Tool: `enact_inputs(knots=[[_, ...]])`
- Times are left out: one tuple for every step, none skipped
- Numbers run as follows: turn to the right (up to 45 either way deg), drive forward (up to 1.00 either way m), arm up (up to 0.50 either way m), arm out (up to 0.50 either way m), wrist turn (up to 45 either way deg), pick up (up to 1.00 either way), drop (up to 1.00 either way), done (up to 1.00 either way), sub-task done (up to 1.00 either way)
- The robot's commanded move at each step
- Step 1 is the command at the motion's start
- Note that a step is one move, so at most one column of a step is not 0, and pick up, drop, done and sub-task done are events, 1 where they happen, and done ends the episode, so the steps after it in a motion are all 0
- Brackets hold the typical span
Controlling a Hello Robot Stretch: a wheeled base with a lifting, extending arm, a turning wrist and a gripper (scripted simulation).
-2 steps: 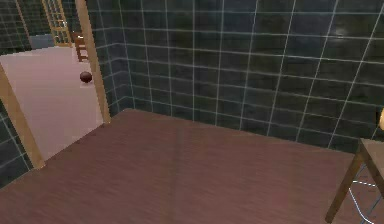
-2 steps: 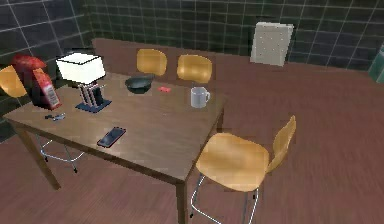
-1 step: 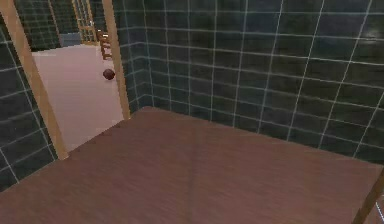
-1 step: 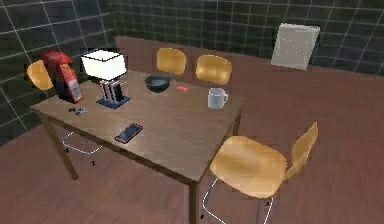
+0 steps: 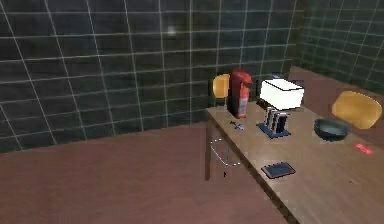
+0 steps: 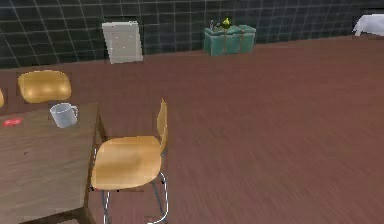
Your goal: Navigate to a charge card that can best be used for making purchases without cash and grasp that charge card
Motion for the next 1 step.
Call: enact_inputs(knots=[[45.0, 0.0, 0.0, 0.0, 0.0, 0.0, 0.0, 0.0, 0.0]])
